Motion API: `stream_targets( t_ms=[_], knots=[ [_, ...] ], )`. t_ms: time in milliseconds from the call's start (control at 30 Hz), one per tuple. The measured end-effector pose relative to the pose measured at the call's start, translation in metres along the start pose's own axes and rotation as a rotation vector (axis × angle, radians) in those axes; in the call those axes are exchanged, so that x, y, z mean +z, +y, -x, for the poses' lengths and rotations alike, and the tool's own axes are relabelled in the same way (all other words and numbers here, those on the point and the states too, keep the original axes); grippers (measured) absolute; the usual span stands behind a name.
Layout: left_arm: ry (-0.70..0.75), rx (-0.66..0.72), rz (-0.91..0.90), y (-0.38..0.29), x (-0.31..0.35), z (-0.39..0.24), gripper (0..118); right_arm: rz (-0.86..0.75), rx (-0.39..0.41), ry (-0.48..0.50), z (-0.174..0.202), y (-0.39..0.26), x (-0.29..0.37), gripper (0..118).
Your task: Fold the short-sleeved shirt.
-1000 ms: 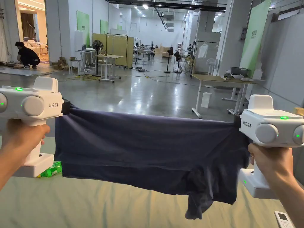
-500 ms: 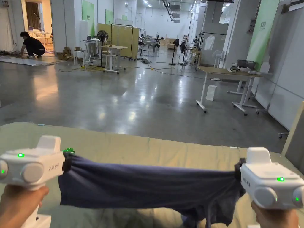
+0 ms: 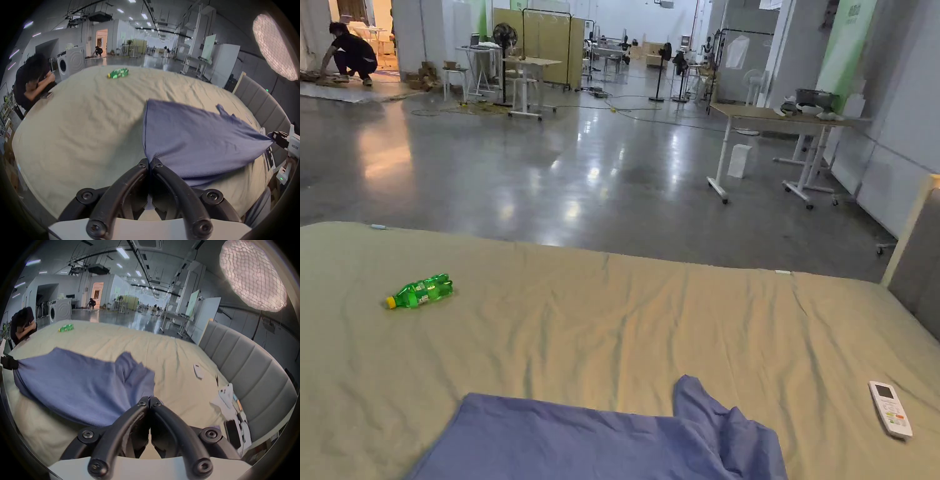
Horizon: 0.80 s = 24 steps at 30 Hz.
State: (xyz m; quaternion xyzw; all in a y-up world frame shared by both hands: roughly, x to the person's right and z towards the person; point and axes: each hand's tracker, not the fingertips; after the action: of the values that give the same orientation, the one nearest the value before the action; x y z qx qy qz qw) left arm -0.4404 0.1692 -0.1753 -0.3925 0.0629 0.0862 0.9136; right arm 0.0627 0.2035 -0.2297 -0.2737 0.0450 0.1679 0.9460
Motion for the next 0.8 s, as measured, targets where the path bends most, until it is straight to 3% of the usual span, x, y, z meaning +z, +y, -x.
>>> stream_targets(
  t_ms=[67,167,567,633,700,767,800],
  knots=[
    [0.003,0.003,0.041,-0.013,-0.002,0.002,4,0.059,-0.007,0.005,0.004,-0.020,0.000,1],
    [0.011,0.012,0.099,-0.032,-0.003,0.001,4,0.151,-0.086,0.034,0.004,-0.049,-0.006,1],
    [0.025,-0.034,0.183,-0.043,-0.027,0.011,4,0.205,-0.055,0.000,0.015,-0.071,-0.004,3],
    [0.028,-0.035,0.148,-0.034,-0.023,0.012,16,0.169,-0.048,-0.023,0.015,-0.060,0.001,25],
    [0.032,-0.048,0.068,-0.022,-0.017,0.012,45,0.101,-0.074,-0.023,0.012,-0.053,0.000,65],
    [0.040,-0.052,-0.021,-0.009,-0.002,-0.001,65,0.030,-0.091,-0.035,0.011,-0.035,0.005,78],
    [0.035,-0.054,-0.061,-0.001,0.002,-0.003,67,-0.004,-0.099,-0.039,0.011,-0.027,0.007,78]
  ],
)
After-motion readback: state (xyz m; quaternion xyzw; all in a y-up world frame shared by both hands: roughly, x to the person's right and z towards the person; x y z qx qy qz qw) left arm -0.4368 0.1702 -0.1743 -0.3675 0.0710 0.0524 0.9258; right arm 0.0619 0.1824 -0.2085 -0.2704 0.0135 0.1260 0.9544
